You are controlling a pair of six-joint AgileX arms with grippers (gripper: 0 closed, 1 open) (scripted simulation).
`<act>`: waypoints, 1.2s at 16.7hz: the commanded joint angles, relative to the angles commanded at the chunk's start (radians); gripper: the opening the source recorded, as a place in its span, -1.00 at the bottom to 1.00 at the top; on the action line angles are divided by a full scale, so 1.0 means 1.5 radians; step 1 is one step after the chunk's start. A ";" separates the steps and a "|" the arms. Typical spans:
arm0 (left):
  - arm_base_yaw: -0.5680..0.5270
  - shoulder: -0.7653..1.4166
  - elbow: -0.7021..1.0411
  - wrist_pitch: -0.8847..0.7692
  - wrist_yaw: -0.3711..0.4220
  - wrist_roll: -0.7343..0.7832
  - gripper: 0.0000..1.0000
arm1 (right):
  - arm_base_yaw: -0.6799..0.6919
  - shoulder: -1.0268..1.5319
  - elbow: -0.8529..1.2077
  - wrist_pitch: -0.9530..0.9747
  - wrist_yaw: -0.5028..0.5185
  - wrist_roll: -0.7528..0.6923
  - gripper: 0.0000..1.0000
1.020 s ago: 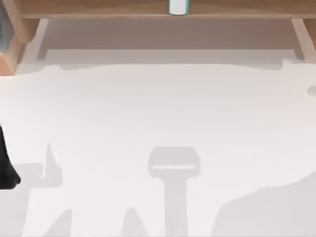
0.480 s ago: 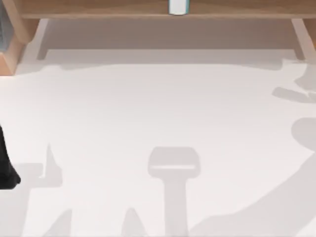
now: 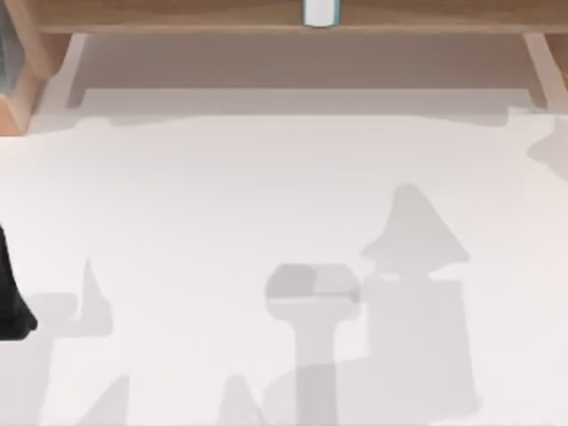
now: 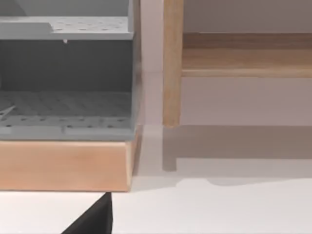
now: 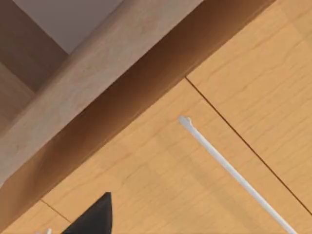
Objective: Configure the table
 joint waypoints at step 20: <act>0.000 0.000 0.000 0.000 0.000 0.000 1.00 | 0.152 -0.906 -0.502 -0.388 0.121 0.547 1.00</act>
